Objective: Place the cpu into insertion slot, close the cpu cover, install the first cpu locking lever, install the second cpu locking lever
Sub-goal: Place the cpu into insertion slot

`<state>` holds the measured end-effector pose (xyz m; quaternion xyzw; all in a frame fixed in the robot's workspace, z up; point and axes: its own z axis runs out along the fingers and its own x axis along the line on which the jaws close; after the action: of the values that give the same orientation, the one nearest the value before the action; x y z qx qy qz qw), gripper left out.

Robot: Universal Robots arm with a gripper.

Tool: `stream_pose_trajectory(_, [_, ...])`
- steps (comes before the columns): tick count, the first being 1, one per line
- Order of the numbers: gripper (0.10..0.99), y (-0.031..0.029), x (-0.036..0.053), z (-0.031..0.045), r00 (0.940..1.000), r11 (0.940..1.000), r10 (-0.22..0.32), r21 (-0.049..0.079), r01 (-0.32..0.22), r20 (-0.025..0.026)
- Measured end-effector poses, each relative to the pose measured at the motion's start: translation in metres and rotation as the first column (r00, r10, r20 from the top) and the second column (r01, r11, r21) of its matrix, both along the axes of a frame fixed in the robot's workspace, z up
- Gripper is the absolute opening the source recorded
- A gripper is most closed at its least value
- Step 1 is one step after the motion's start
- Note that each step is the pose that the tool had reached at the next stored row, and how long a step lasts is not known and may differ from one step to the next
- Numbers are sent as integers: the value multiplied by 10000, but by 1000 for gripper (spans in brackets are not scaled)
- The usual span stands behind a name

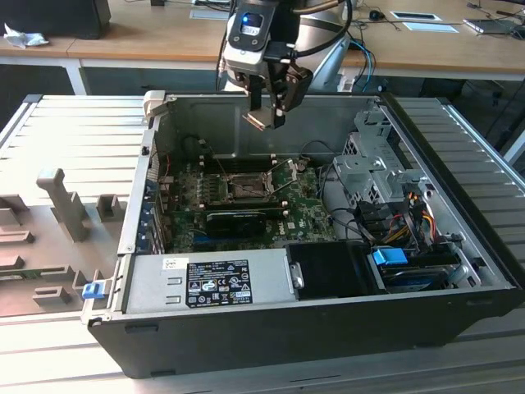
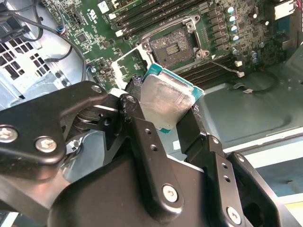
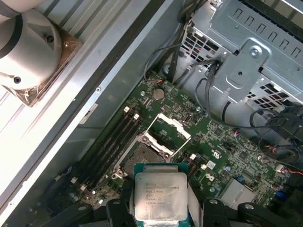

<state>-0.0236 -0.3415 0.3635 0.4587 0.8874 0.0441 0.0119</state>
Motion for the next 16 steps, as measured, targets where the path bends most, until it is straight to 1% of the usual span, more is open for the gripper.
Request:
stream_pose_trajectory(8, [537, 0, 0, -2, 9985, 9985, -539, 1, 539, 0])
stream_pose_trajectory(16, [537, 0, 0, -3, 9944, 9944, -1059, 0, 1059, 0])
